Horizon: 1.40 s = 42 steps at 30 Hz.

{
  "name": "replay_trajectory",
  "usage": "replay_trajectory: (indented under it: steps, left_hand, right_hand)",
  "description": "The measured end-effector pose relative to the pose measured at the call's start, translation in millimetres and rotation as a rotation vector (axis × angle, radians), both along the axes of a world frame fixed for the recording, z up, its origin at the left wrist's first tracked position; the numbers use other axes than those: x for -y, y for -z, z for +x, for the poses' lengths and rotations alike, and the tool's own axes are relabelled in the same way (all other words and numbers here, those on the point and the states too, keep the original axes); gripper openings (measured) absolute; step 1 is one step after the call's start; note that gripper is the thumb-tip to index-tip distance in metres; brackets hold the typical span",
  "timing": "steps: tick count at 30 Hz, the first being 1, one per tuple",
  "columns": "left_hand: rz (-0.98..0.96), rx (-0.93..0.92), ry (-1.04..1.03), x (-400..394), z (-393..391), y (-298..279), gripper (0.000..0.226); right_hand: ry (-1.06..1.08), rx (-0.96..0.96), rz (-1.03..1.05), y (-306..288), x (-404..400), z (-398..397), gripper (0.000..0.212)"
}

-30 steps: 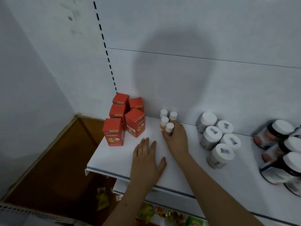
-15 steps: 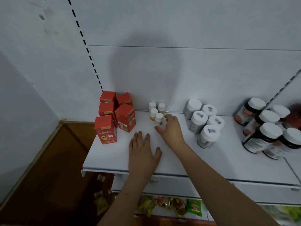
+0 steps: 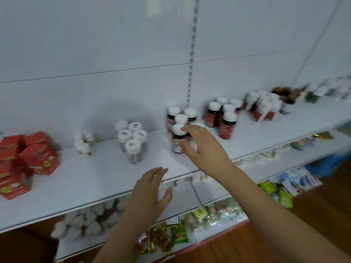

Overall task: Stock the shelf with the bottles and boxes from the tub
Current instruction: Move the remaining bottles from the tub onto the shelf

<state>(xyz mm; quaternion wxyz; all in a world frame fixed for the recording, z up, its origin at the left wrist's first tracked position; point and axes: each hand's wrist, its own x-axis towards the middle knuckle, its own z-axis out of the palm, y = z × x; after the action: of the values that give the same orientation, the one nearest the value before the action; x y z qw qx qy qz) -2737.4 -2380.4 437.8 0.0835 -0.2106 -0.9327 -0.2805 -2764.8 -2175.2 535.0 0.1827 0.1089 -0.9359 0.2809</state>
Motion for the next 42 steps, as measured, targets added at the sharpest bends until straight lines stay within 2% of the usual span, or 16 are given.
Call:
replay_trajectory:
  steps: [4,10,17,22,32,42]
  left_hand:
    - [-0.007,0.012,0.194,-120.0,31.4,-2.1,0.063]
    - [-0.129,-0.005,0.508,-272.7,88.4,4.2,0.071]
    - [-0.209,-0.013,0.730,-387.6,130.5,19.2,0.064]
    - [-0.277,0.009,0.897,-462.1,144.0,34.1,0.072]
    - [-0.318,0.018,1.100,-644.1,125.4,64.8,0.071]
    - [-0.292,0.041,1.165,-844.5,66.1,54.5,0.078]
  right_hand:
    - [0.176,0.026,0.050,-2.5,-118.4,70.8,0.053]
    - [0.423,0.073,0.028,5.5,-266.6,180.9,0.059]
    - [0.670,0.094,-0.039,24.7,-370.9,276.1,0.057]
    - [0.833,0.141,-0.045,50.7,-432.1,319.8,0.060]
    - [1.097,0.288,-0.026,74.9,-588.7,349.0,0.067]
    - [1.184,0.328,-0.012,36.3,-771.7,300.5,0.076]
